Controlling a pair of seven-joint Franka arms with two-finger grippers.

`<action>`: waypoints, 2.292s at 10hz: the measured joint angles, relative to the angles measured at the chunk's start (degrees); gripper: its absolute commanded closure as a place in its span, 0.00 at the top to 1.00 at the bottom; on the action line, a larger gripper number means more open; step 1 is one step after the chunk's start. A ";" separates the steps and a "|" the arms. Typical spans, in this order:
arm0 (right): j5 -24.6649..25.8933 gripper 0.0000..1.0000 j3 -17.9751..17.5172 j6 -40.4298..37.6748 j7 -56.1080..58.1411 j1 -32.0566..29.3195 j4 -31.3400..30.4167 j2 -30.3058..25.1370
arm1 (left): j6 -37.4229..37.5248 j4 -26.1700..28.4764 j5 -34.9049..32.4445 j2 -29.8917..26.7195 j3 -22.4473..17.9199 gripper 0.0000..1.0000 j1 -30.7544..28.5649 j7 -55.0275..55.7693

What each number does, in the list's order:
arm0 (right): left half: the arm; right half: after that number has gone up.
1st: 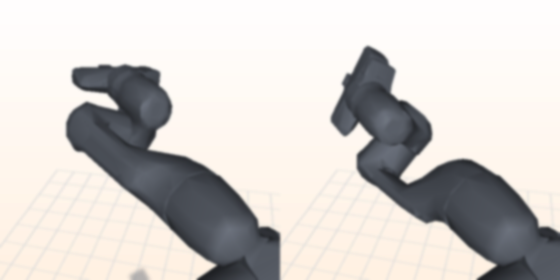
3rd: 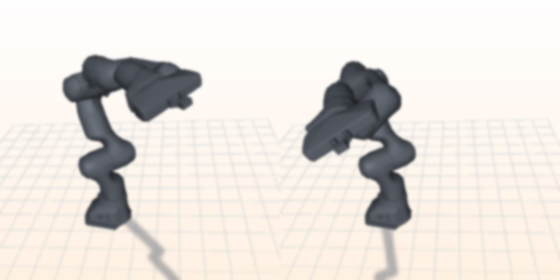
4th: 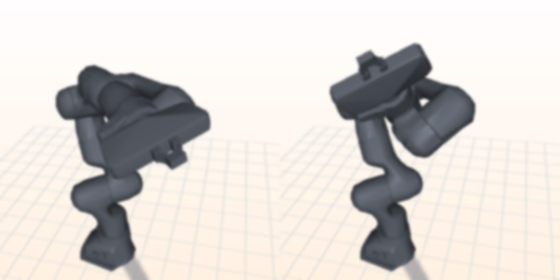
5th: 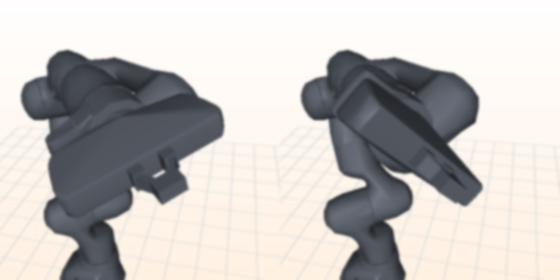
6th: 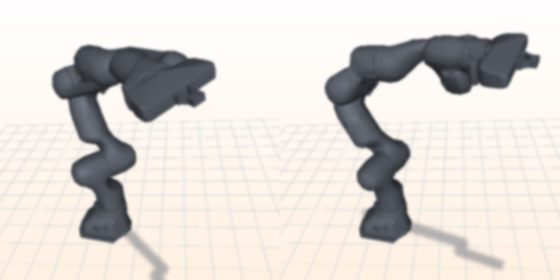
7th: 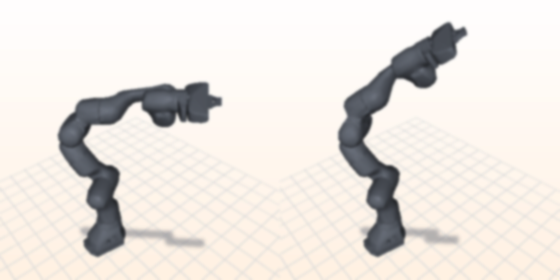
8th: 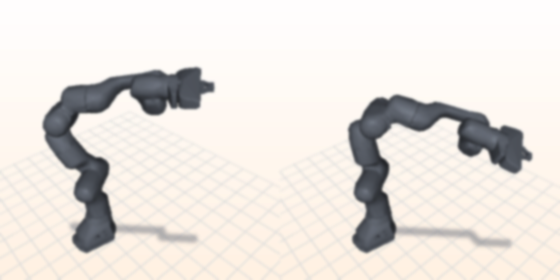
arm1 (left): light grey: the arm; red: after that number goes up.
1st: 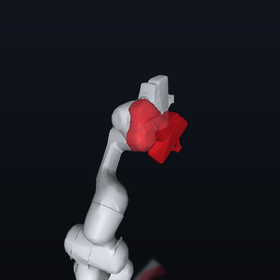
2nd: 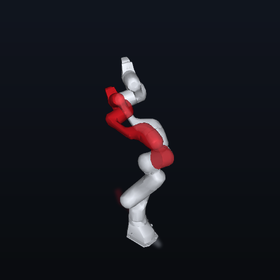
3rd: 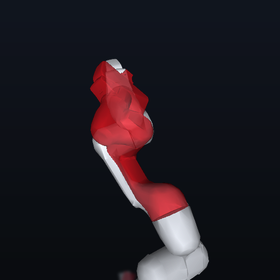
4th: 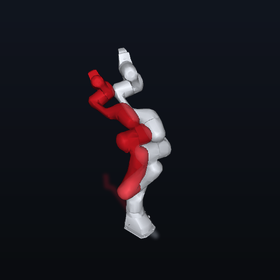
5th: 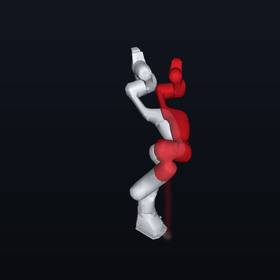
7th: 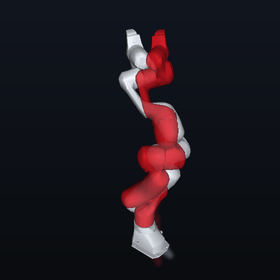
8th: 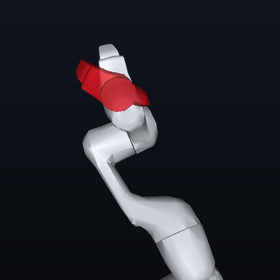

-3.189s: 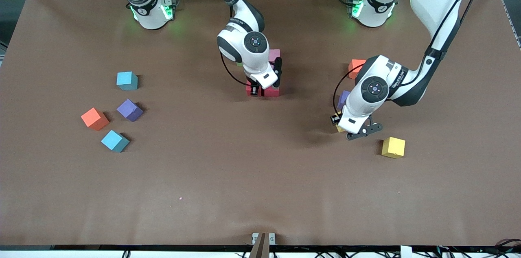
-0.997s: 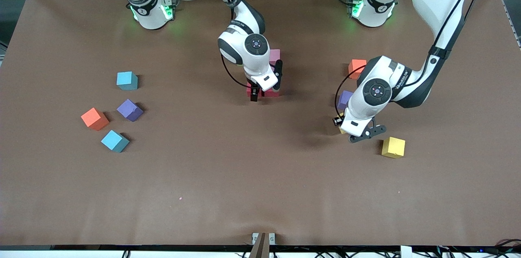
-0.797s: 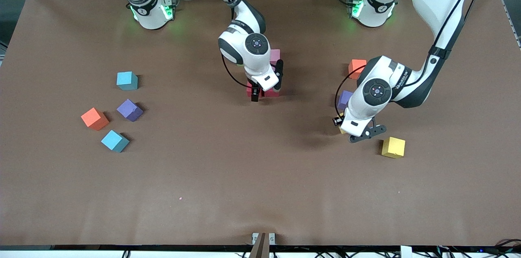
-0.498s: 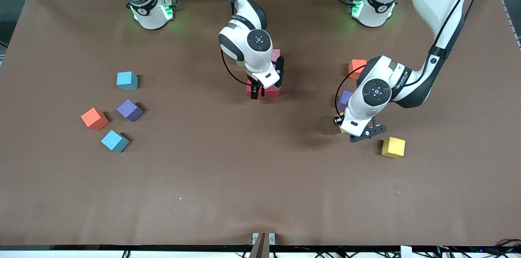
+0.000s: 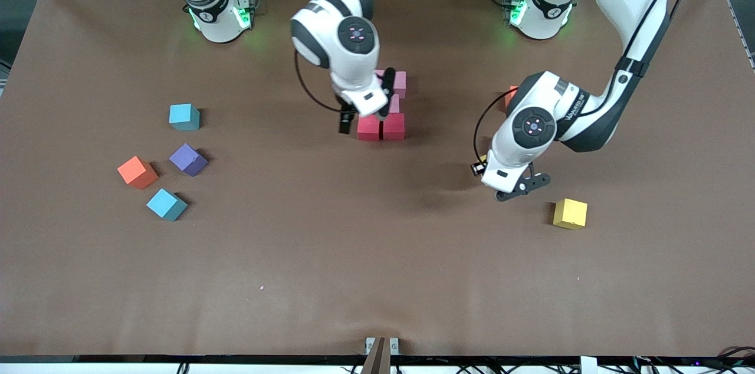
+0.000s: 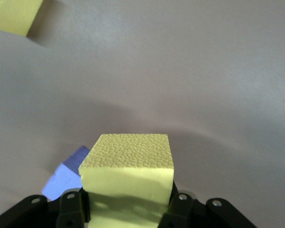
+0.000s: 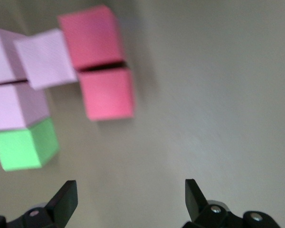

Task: Form number 2 with 11 blocks
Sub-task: 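Reach the right gripper to the blue cube while the left gripper carries yellow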

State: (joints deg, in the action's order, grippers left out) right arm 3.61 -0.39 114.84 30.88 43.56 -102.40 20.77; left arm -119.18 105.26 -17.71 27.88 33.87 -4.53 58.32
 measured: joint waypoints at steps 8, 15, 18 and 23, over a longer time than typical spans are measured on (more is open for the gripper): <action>0.53 1.00 4.87 6.15 7.53 -30.32 -5.49 -6.24 | 2.34 -3.82 5.00 0.26 9.36 0.43 6.79 28.59; -1.35 1.00 4.66 12.48 27.00 -43.58 -5.99 0.68 | -6.25 -12.50 5.32 9.42 5.74 0.43 25.55 72.71; -4.38 1.00 4.29 14.36 31.09 -45.19 -5.87 3.23 | -10.57 -12.88 5.32 10.33 -1.89 0.43 34.62 83.54; -4.85 1.00 3.41 21.41 39.67 -45.80 -5.71 10.40 | -16.62 -13.21 5.32 12.45 -3.11 0.43 37.28 92.58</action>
State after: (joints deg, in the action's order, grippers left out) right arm -1.24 3.02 136.25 70.55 -2.24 -108.11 31.17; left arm -135.80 92.05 -12.39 40.33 30.75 32.74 150.90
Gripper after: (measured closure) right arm 0.000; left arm 0.449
